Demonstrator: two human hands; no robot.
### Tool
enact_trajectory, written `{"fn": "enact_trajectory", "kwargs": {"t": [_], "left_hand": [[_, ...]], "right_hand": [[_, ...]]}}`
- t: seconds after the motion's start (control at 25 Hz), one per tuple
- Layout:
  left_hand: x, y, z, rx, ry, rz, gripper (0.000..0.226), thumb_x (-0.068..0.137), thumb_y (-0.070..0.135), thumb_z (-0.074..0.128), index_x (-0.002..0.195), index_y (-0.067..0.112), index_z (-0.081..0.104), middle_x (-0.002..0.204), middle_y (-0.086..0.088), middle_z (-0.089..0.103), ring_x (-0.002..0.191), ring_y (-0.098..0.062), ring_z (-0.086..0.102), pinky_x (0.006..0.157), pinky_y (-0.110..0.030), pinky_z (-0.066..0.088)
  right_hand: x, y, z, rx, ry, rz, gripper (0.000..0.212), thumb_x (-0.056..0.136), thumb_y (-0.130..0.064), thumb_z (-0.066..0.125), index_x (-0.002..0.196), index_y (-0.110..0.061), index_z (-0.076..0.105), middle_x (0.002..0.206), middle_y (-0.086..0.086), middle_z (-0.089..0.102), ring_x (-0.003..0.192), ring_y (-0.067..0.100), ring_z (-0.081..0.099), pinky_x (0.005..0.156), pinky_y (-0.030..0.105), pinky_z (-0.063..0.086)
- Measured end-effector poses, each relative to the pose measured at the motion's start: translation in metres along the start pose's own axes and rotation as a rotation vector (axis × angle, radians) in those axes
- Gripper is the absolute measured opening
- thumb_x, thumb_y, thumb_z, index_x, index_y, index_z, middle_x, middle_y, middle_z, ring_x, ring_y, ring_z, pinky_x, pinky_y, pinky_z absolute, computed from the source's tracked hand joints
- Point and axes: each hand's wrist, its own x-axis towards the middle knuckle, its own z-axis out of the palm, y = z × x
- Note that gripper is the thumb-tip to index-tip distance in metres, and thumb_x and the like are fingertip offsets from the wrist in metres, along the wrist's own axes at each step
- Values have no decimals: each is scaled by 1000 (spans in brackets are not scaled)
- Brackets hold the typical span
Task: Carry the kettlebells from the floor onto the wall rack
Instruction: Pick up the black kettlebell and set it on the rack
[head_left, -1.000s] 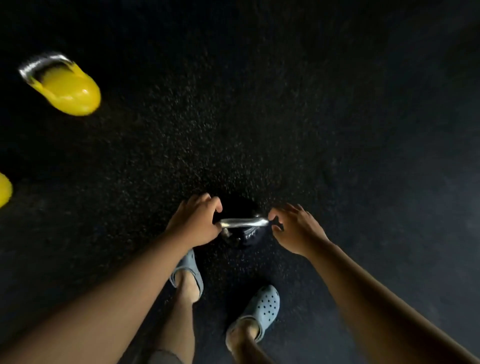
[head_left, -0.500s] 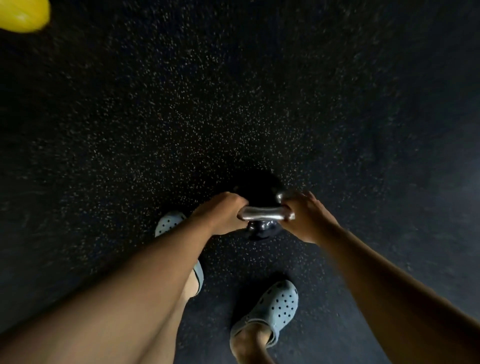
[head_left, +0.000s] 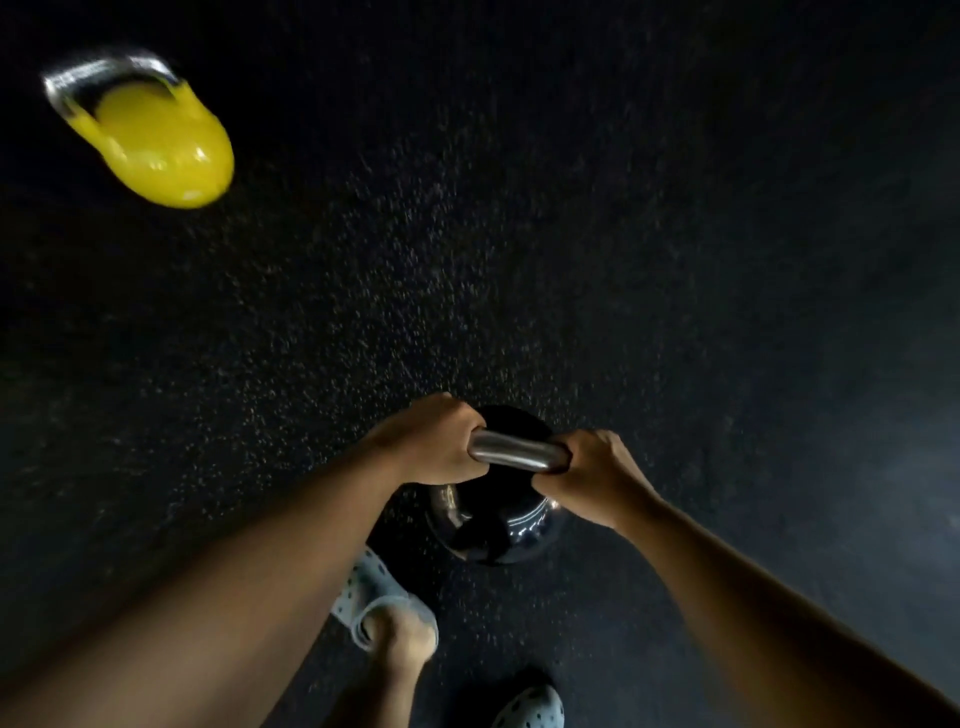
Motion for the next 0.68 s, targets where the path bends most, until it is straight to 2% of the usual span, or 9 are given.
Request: {"fn": "enact_trajectory", "kwargs": {"t": [0.12,0.28,0.4,0.56,0.68], "left_hand": [[1,-4,-89,-15,79,-1,16,71,30,65,58,28,55,54,10,57,48,1,54,43,-19,33],[22,-14,-217,47,243,41,16,73,33,67,60,30,57,55,12,56,51,2,54,44,-17,33],[47,-23,-302,155,359,66,12,73,35,65,67,24,65,53,12,55,48,0,52,40,-12,28],[100,-40,-425,298,496,41,16,72,40,63,69,24,64,55,7,58,46,-3,45,40,-12,23],[137,-53,-515,302,544,32,13,72,37,63,68,24,62,52,11,51,48,-6,49,40,-14,26]], "right_hand": [[37,-72,-53,-60,69,-88,7,64,-26,66,59,-27,61,41,-7,51,41,0,53,35,13,34],[102,-164,-130,-92,175,-207,22,65,-22,67,52,-31,52,38,-9,49,41,-3,52,34,12,33],[157,-217,-182,-91,200,-284,23,67,-21,66,52,-30,52,46,-23,56,40,-2,52,33,12,32],[256,-288,-262,-121,236,-362,23,67,-23,62,49,-28,48,39,-12,49,37,1,49,35,12,29],[326,-344,-318,-151,266,-429,20,67,-26,61,52,-29,49,44,-12,49,38,1,47,37,11,28]]}}
